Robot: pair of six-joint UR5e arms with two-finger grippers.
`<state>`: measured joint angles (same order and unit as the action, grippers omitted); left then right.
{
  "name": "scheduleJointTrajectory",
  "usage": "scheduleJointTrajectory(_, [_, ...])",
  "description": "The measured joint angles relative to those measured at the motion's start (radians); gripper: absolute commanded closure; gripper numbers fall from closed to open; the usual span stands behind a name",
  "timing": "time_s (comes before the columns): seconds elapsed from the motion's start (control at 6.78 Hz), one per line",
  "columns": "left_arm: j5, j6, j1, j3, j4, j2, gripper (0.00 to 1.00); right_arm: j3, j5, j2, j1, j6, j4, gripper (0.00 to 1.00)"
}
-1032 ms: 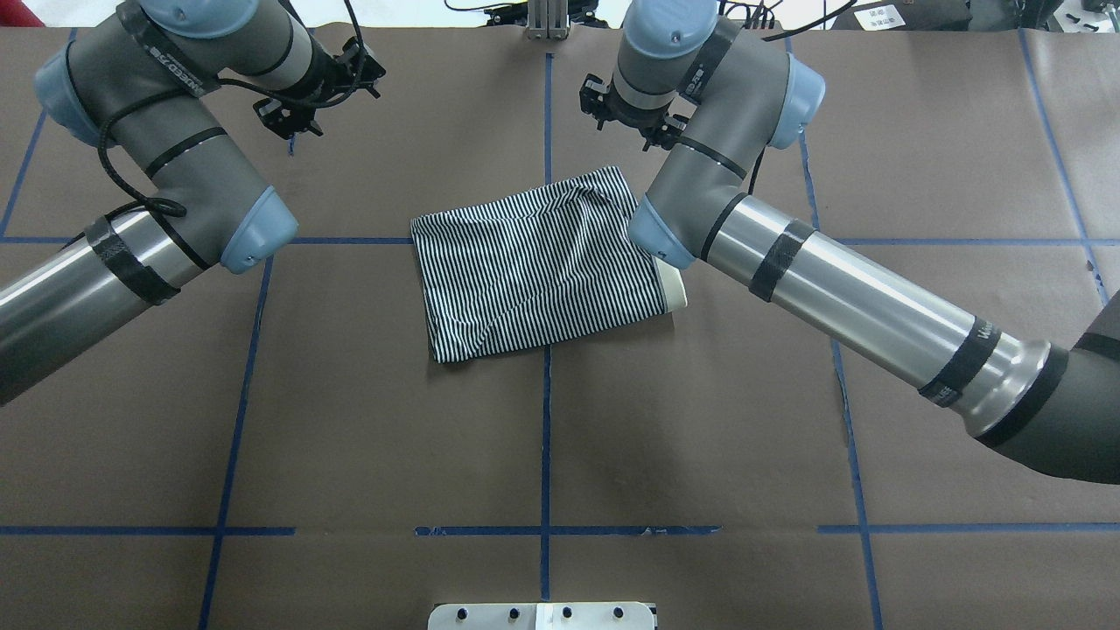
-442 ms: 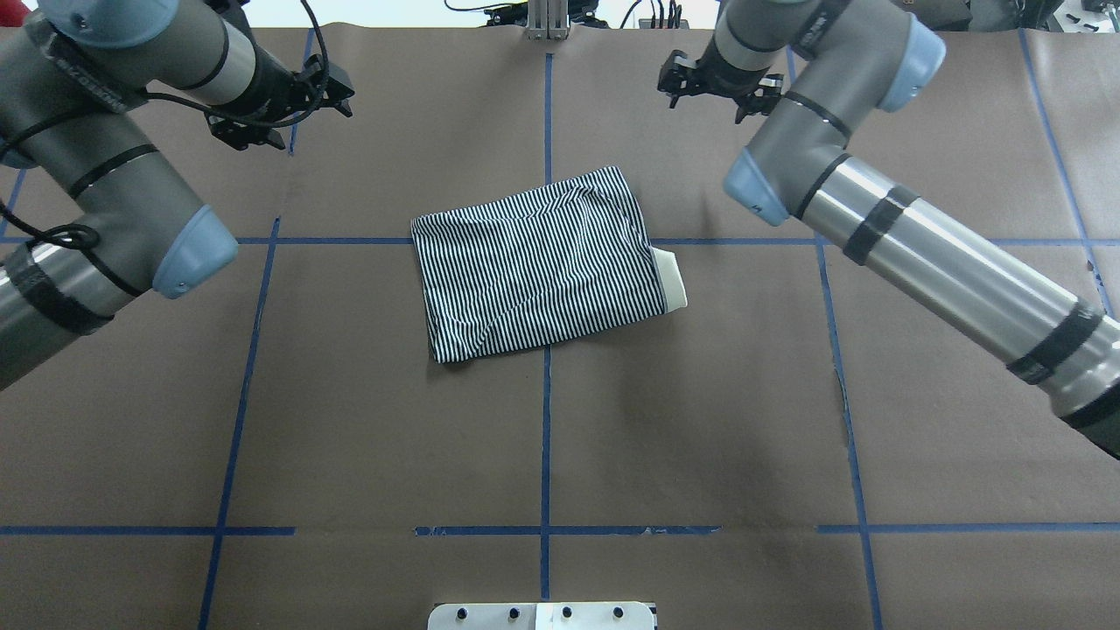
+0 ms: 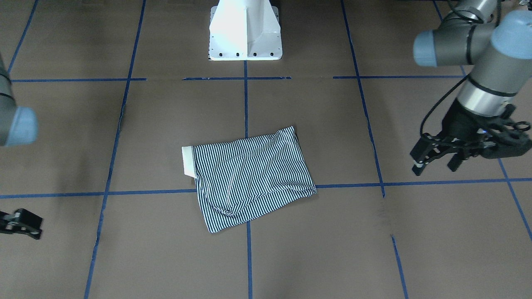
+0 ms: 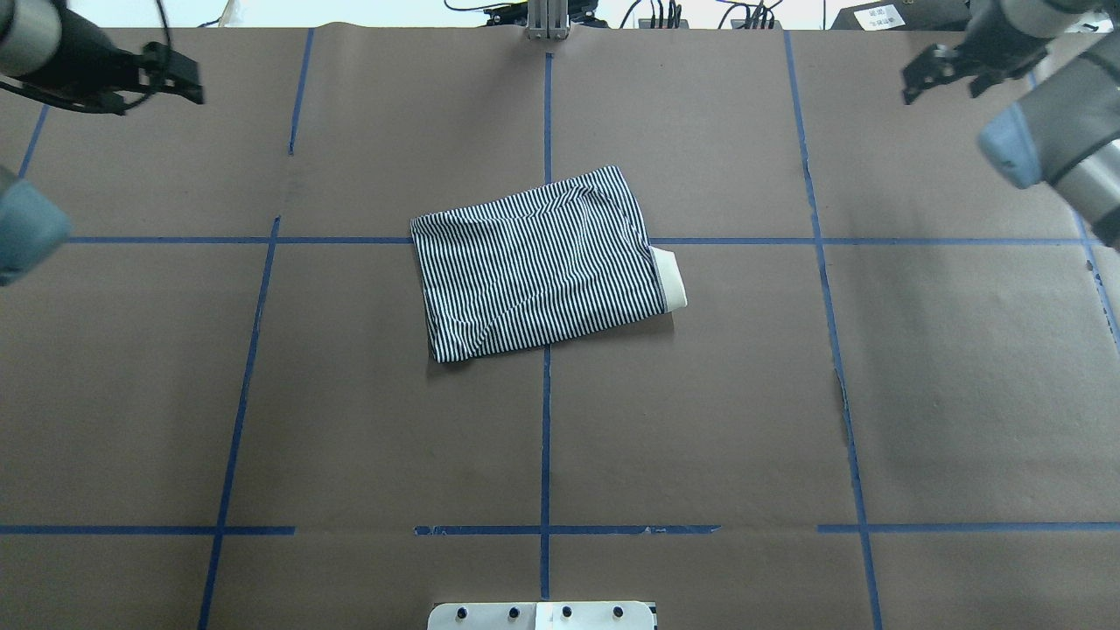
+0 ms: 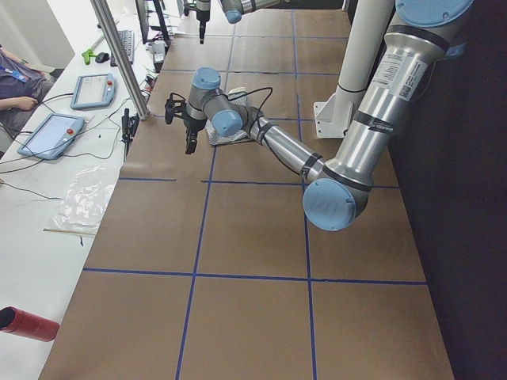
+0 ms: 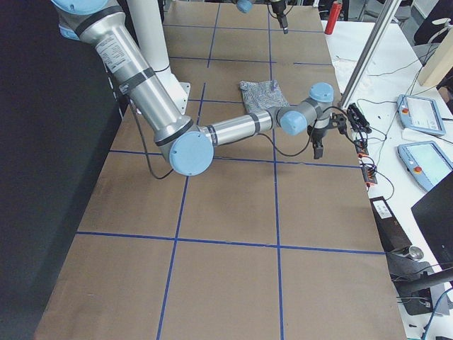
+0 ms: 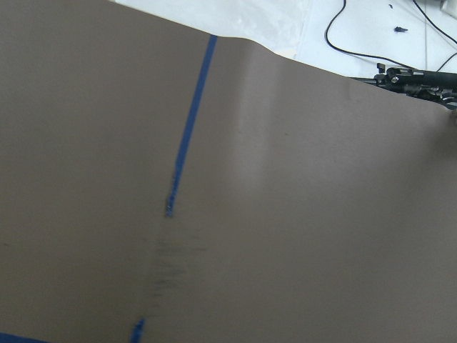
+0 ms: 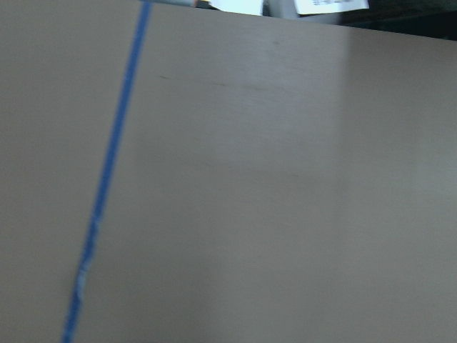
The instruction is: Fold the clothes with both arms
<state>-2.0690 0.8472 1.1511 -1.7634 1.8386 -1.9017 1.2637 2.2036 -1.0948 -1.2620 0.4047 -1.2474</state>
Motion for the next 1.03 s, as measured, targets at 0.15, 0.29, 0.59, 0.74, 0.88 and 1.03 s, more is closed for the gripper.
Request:
scheduleJointTrajectory(0.15, [-0.047,-0.231,0.097,-0.029,-0.045,0.077,0.00,0.012,0.046,-0.084,-0.086,-0.174,-0.012,0.00])
scheduleJointTrajectory(0.29, [-0.068,-0.471,0.183,-0.048,-0.097,0.144,0.00,0.019,0.077,-0.160,-0.166,-0.357,-0.055,0.00])
scheduleJointTrajectory(0.59, [-0.081,-0.875,0.326,-0.063,-0.203,0.233,0.00,0.036,0.109,-0.249,-0.330,-0.685,-0.261,0.00])
scheduleJointTrajectory(0.74, [-0.100,-0.968,0.370,-0.068,-0.227,0.281,0.00,0.093,0.128,-0.300,-0.382,-0.751,-0.346,0.00])
scheduleJointTrajectory(0.88, [-0.135,-1.000,0.388,-0.067,-0.207,0.333,0.00,0.212,0.127,-0.389,-0.403,-0.766,-0.379,0.00])
scheduleJointTrajectory(1.03, [-0.155,-1.010,0.394,-0.049,-0.167,0.366,0.00,0.334,0.128,-0.473,-0.410,-0.723,-0.387,0.00])
